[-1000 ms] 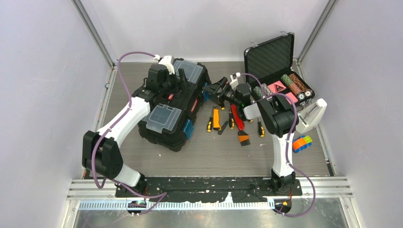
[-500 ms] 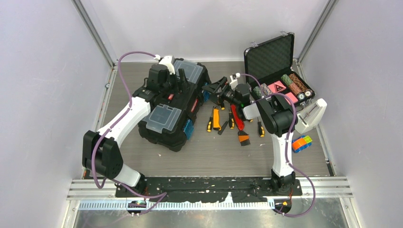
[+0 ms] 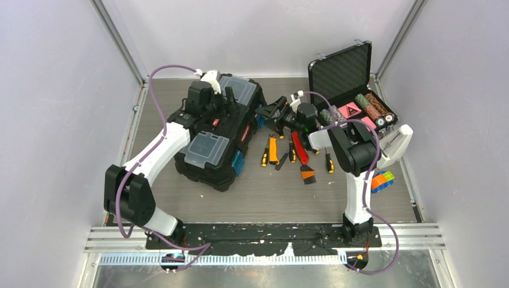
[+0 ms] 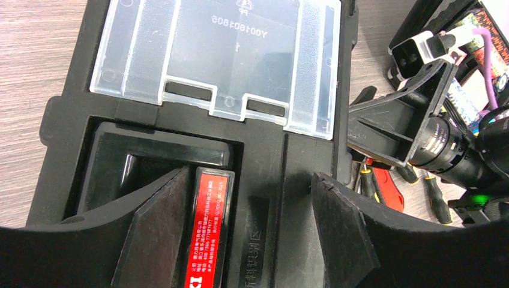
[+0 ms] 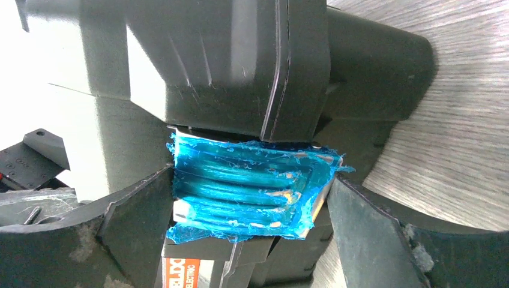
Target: Pack the tool kit
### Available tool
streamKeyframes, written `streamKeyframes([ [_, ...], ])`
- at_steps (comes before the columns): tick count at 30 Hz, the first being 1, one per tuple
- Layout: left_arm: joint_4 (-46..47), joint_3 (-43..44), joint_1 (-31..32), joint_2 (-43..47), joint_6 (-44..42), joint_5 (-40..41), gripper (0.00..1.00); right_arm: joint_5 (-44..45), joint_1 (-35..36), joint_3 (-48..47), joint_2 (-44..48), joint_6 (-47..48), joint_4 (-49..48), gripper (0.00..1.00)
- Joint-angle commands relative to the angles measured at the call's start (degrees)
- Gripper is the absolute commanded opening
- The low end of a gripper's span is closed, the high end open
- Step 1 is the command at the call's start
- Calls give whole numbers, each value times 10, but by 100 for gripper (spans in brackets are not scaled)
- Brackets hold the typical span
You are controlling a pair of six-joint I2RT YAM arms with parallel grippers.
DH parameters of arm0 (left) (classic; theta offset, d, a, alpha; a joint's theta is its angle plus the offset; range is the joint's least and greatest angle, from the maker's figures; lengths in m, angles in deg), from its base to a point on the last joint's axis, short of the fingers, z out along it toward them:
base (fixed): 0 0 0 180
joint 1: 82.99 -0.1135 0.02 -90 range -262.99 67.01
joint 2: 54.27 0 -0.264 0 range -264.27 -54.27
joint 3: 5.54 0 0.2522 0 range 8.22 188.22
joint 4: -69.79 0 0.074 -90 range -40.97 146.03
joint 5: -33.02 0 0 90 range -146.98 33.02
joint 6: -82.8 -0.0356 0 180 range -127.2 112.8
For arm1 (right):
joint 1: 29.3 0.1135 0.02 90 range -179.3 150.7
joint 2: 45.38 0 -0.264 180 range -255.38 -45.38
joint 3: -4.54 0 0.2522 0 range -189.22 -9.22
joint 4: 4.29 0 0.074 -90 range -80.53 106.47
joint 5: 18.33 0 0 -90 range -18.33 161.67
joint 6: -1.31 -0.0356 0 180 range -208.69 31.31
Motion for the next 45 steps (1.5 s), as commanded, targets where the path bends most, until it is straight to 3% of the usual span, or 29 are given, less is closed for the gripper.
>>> streamKeyframes([
  [1,-205,-58,42,-85,44,-117,74,-39,42,-38,102,96,-12,40],
  [2,-206,-57,42,-84,44,-113,73,-34,42,-40,109,106,12,34],
  [5,-210,-56,42,-81,40,-104,73,-17,43,-43,128,133,77,26],
  [10,-207,-55,42,-80,40,-99,73,-6,44,-40,144,144,91,22],
  [14,-210,-42,32,-70,42,-96,75,-12,39,-22,147,133,76,34],
  [16,-215,-31,23,-61,39,-90,76,-8,33,-9,159,140,82,47],
  [20,-250,22,11,-45,19,-68,85,3,17,20,203,161,102,71],
  [24,-283,76,10,-21,0,-44,95,6,15,45,242,170,114,81],
  [26,-296,93,10,2,-6,-29,99,3,15,56,257,170,114,84],
  [33,-337,96,-3,80,-38,12,99,-17,15,101,292,149,90,86],
  [39,-338,30,-90,132,-48,-12,100,-16,16,139,316,141,88,87],
  [45,-336,11,-152,114,-54,-74,100,-22,19,163,314,144,82,87],
])
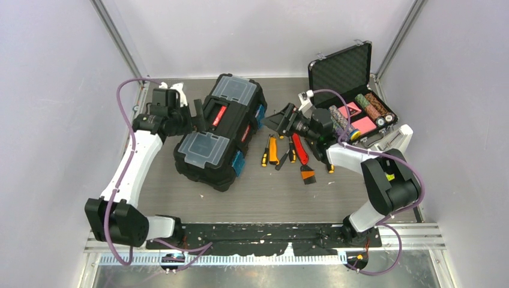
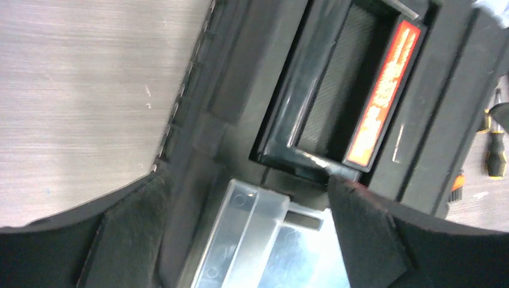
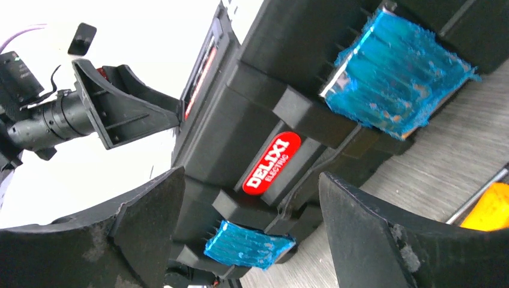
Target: Pack the tool kit
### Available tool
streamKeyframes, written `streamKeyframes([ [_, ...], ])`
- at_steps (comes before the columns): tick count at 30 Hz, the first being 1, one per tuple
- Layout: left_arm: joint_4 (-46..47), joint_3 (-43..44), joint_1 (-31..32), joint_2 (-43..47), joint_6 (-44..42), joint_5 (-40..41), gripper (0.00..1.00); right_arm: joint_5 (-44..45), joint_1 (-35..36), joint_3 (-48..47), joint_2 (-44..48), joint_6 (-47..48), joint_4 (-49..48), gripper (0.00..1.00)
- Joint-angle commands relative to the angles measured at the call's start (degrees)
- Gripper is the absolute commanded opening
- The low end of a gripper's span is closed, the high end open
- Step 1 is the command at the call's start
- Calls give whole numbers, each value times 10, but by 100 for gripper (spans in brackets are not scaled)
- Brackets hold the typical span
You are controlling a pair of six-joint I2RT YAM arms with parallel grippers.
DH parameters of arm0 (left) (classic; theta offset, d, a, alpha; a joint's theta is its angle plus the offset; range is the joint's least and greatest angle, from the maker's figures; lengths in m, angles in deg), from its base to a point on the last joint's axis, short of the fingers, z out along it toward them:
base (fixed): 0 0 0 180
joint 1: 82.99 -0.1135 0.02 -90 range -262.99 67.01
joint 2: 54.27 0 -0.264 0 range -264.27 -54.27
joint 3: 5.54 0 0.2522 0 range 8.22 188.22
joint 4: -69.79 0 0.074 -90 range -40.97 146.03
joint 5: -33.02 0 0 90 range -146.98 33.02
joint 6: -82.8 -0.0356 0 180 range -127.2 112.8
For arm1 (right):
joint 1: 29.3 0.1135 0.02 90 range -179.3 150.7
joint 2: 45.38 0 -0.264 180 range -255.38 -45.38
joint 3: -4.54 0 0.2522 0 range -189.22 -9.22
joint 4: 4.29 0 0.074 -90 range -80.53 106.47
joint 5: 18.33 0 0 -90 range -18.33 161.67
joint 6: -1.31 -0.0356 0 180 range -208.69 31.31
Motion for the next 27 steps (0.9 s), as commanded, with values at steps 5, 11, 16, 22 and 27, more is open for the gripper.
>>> streamKeyframes([
  [5,-22,-47,-28,-35,12,-127,99,-19,5,23,8,-9,-54,87],
  [11,11,-128,-26,12,55,-186,92,-31,6,24,-10,-10,-62,87],
  [16,20,-190,11,82,86,-197,92,-33,7,21,-26,-9,-65,87],
  [22,-4,-192,26,141,84,-156,94,-37,6,23,-31,12,-51,87],
  [27,-32,-92,12,119,46,-56,96,-37,5,29,-23,32,-35,86],
])
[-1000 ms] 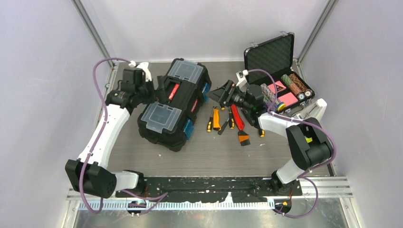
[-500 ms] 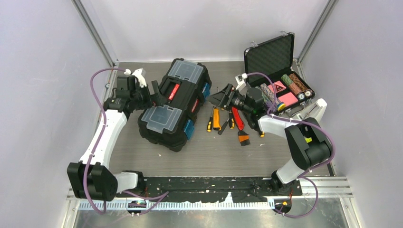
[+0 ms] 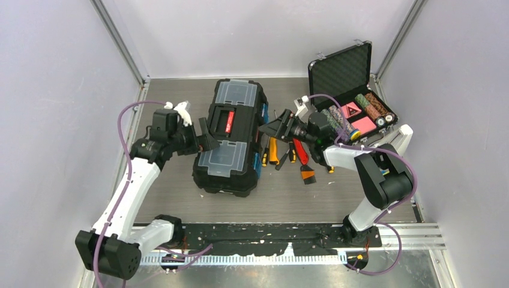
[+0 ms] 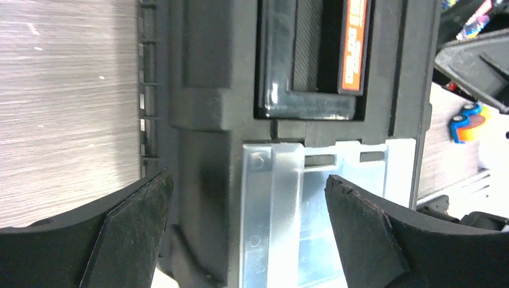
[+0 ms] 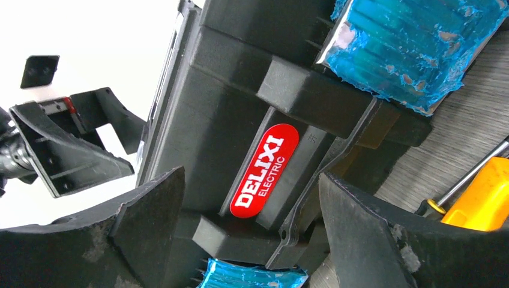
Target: Pack the tool kit
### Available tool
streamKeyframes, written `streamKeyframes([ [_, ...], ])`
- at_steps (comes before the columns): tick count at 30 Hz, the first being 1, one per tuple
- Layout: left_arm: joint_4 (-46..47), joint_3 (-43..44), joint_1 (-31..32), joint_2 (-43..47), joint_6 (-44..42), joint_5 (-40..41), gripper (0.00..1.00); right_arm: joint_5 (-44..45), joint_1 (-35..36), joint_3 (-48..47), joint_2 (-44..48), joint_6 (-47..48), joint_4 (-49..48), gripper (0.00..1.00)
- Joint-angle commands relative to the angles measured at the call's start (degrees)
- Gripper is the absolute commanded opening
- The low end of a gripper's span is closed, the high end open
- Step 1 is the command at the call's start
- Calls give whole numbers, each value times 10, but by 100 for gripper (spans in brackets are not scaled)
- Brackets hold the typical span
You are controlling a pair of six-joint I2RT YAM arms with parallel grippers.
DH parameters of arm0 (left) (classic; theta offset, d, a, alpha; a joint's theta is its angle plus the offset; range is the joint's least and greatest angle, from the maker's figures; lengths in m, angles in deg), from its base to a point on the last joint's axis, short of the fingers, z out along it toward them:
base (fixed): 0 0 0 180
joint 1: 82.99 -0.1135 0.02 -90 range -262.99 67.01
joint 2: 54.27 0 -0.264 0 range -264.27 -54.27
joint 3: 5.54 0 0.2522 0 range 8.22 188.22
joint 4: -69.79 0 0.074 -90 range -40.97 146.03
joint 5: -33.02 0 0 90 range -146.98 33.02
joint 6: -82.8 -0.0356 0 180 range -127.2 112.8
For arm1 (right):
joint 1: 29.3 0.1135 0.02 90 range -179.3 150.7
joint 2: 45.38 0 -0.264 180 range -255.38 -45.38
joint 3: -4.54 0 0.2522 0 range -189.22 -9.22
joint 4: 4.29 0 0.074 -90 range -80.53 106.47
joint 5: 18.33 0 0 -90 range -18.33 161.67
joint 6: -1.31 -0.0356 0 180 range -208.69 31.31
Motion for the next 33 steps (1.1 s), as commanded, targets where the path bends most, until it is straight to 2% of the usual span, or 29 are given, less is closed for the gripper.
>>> streamKeyframes([
  [1,-70,92,-11,-36,-36,82,96,-8,2,8,16,28,-9,86],
  [4,-76,160,-11,-107,-52,97,96,-9,2,9,20,35,-4,87],
  [9,-98,240,-11,-203,-71,71,94,-9,2,14,34,44,9,86],
  [16,-98,264,-6,-265,-82,58,91,-13,2,16,45,49,19,86],
  [23,-92,285,-3,-302,-86,42,82,-16,2,15,38,47,15,85],
  [27,-106,310,-2,-325,-96,39,71,-19,2,14,36,44,12,84],
  [29,-115,316,-2,-333,-99,34,61,-20,1,15,36,42,10,84],
  [31,-109,307,-3,-327,-99,29,43,-21,2,15,37,41,8,84],
  [33,-86,278,-13,-308,-82,15,28,-20,2,15,38,41,9,84],
])
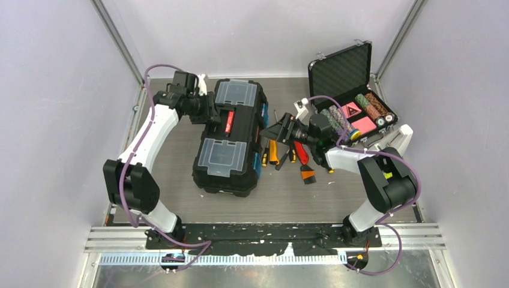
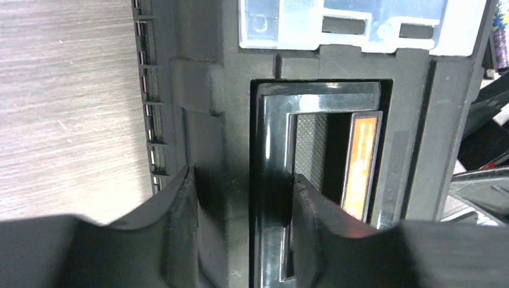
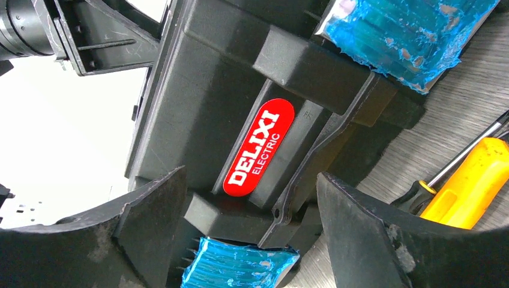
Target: Pack the tool kit
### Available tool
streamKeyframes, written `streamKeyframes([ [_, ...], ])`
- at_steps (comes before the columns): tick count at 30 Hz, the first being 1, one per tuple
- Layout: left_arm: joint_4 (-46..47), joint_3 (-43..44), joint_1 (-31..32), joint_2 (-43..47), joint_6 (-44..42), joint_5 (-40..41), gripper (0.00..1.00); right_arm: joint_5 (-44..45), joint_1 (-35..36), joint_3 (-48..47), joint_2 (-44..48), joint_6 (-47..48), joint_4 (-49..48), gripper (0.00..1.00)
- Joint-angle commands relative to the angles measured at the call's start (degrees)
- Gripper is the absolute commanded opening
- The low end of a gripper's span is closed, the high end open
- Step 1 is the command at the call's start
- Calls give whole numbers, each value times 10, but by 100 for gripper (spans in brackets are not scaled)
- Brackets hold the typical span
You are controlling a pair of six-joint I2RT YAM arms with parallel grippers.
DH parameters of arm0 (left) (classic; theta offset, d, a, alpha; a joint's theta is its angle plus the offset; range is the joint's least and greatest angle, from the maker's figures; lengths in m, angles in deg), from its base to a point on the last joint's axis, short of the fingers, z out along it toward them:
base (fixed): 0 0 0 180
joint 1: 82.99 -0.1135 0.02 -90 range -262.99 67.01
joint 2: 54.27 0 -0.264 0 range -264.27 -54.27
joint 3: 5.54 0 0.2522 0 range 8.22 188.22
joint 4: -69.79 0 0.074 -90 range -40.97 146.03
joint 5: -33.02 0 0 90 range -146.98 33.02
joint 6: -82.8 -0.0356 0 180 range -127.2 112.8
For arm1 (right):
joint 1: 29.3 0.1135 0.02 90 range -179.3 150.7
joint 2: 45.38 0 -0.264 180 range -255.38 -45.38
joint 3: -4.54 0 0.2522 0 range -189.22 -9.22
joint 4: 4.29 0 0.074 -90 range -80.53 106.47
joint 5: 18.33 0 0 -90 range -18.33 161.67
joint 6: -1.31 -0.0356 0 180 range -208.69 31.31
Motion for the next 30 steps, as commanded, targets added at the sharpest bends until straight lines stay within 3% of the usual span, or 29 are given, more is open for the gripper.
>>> streamKeyframes([
  [1,23,-45,-24,29,7,-27,23,-8,2,-1,15,2,-24,84],
  [5,95,-137,-81,85,54,-87,9,-6,2,-3,15,2,-20,83],
  [9,133,-199,-138,113,83,-128,3,-3,2,-8,13,4,-1,84],
  [25,174,-260,-190,106,91,-183,0,-16,46,-66,-43,-64,-37,84],
  [30,177,-263,-194,106,96,-183,0,-40,62,-38,-57,-109,-91,85],
])
